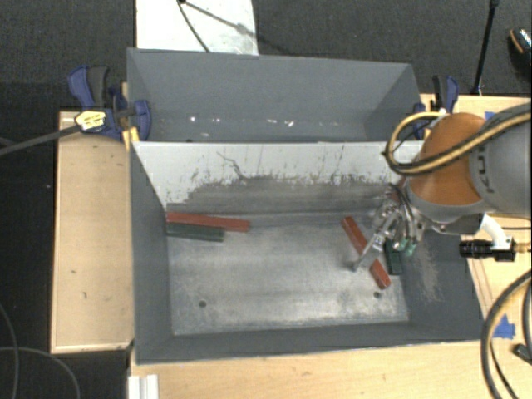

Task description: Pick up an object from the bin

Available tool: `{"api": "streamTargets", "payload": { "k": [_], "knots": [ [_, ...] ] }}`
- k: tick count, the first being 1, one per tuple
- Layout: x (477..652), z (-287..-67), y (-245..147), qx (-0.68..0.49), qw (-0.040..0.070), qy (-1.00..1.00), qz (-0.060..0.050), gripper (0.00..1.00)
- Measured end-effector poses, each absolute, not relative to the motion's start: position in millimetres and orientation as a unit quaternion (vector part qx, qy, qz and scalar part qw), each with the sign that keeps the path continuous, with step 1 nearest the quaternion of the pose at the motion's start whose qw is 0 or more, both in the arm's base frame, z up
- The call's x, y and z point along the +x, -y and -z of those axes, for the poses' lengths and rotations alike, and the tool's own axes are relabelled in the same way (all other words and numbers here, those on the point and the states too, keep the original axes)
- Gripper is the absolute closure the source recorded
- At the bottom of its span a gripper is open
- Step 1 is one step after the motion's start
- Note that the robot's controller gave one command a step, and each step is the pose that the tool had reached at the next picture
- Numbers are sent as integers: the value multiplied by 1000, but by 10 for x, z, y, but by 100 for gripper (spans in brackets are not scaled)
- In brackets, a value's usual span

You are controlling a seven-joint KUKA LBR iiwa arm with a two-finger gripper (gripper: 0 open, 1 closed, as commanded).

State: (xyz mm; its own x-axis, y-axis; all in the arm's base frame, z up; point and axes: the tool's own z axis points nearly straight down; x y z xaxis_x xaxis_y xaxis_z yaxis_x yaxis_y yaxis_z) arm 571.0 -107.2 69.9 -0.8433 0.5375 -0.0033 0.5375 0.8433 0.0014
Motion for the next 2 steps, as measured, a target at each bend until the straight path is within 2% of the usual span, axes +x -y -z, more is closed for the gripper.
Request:
{"api": "streamTargets", "payload": {
  "k": [1,2],
  "knots": [
    [5724,-704,802,349,1,-937,-1,0],
    [5723,-706,810,348,1,-937,0,100]
  ]
}}
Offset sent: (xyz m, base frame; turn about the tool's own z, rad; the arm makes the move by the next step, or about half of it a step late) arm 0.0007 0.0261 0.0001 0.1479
